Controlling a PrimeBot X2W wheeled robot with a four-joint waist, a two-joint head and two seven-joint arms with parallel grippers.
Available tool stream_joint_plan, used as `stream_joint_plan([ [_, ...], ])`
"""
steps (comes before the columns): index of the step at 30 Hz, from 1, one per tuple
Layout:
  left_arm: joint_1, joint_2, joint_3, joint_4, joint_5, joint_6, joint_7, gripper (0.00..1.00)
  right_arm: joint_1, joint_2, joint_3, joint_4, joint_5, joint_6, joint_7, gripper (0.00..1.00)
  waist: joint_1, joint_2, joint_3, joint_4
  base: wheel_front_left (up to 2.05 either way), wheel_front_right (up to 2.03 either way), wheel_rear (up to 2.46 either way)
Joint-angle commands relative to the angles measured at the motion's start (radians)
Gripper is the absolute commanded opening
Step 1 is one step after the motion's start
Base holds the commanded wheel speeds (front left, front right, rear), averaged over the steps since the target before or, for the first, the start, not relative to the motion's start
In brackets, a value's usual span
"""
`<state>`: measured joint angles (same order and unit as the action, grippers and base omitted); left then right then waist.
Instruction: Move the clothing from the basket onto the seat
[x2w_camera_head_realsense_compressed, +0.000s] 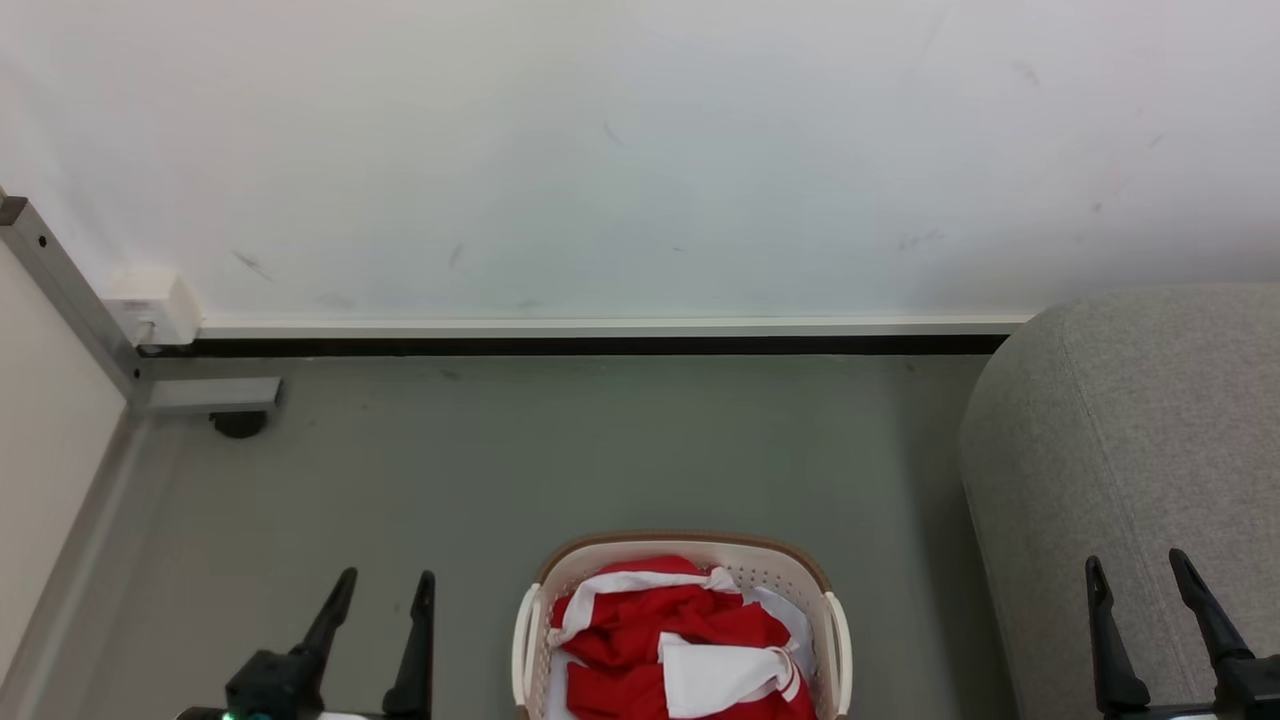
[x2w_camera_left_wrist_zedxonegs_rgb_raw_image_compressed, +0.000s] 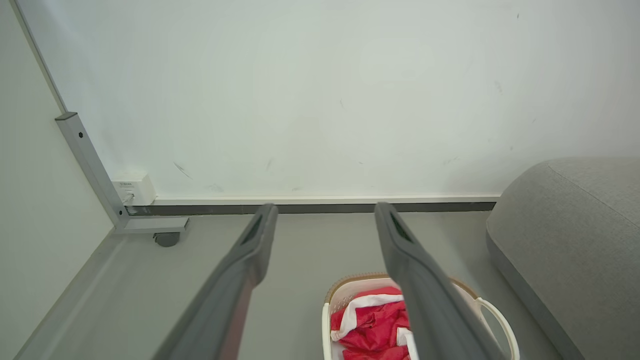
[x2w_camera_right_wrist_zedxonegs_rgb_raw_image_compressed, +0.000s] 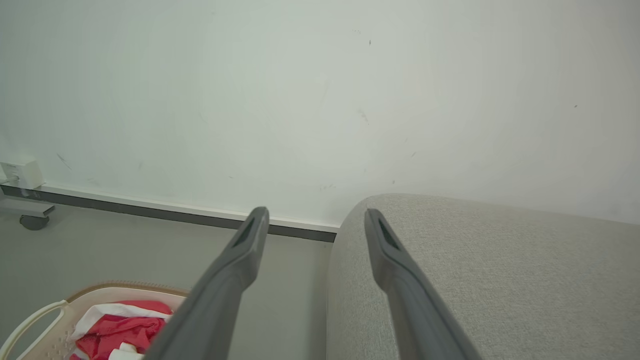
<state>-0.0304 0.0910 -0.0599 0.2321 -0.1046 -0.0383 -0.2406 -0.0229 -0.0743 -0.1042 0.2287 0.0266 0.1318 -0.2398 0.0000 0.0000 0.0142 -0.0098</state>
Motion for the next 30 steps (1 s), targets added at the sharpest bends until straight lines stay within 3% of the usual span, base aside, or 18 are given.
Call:
stream_joint_plan([
  [1,0.008,0.007,0.000,-0.005,0.029,0.005,-0.010,1.00,0.005,-0.004,-0.001,-0.005,-0.021,-0.002,-0.011,1.00,0.0000,0.0000,0.001,-0.001,0.00,0.00,0.00],
  [9,0.003,0.004,-0.001,-0.019,0.081,0.000,-0.023,1.00,-0.001,-0.001,0.025,-0.007,-0.044,-0.002,-0.023,1.00,0.0000,0.0000,0.023,-0.027,0.00,0.00,0.00],
  [14,-0.045,0.011,-0.005,-0.033,0.091,-0.012,-0.024,1.00,-0.045,0.008,0.031,-0.027,-0.035,-0.002,-0.026,1.00,0.0000,0.0000,0.097,-0.065,0.00,0.00,0.00],
  [23,-0.226,0.060,-0.050,-0.012,0.119,-0.056,-0.024,1.00,-0.180,0.024,0.081,-0.096,0.034,-0.002,-0.024,1.00,0.0000,0.0000,0.346,-0.179,0.00,0.00,0.00],
  [30,-0.417,0.117,-0.148,0.144,0.185,-0.075,-0.024,1.00,-0.277,0.024,0.123,-0.143,0.126,-0.002,-0.024,1.00,0.0000,0.0000,0.540,-0.264,0.00,0.00,0.00],
])
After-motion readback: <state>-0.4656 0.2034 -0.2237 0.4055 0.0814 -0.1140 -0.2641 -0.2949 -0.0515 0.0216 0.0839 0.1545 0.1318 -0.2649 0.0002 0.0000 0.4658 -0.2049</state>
